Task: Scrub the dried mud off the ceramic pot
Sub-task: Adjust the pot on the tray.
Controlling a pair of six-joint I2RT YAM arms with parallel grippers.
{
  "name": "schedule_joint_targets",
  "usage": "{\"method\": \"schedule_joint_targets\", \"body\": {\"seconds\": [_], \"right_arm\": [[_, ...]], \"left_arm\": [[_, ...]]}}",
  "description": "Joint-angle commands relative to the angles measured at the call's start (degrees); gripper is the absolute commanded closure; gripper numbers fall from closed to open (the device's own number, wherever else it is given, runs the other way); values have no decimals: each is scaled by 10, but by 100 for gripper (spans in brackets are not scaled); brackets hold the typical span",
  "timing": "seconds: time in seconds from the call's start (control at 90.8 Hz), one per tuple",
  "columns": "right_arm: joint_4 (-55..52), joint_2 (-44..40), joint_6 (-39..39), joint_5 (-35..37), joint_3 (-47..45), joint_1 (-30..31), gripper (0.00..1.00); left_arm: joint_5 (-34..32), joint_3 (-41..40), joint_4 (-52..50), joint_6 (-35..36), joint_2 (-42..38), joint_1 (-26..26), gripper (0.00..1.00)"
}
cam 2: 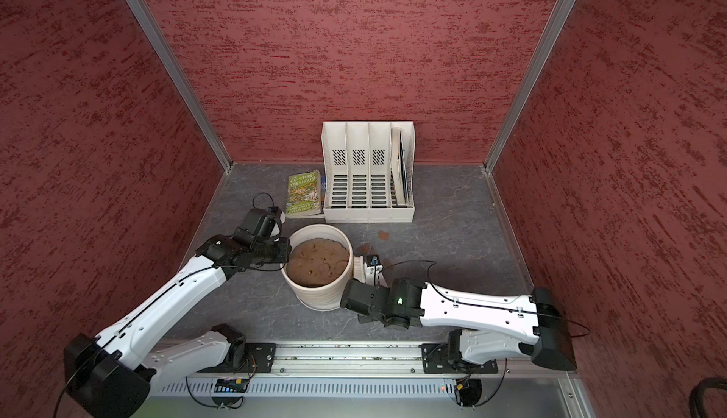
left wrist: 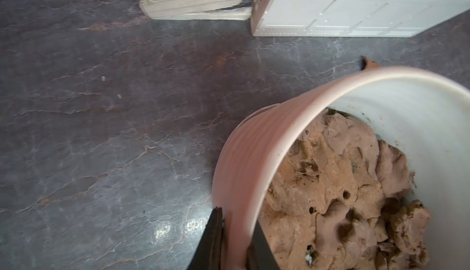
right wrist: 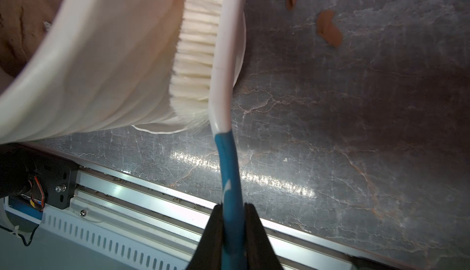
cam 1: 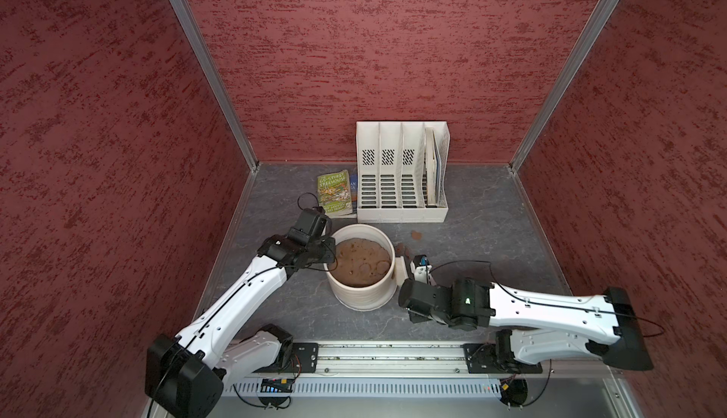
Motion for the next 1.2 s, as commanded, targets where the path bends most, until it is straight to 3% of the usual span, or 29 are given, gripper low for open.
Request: {"method": "schedule_joint_targets", "body": {"seconds": [0.0,0.121,0.452,0.859,1.19], "right_arm": [[15,-5,17,3,-9,-2,100],[16,-12,17,4,-14,-1,100],[-28,-62,48,30,-35,-2,100],[-42,-63,48,27,-42,-2,100],[-33,-43,24,23,-22,7,100]], "left_arm": [[91,54,99,-72,-30,18,100],[118,60,96,-90,-40,37,100],[157,67,123,-130,-26,23,100],[122,51,108,-112,-5,-15,100],[30,36,-17,-52,-55,69,100]]}}
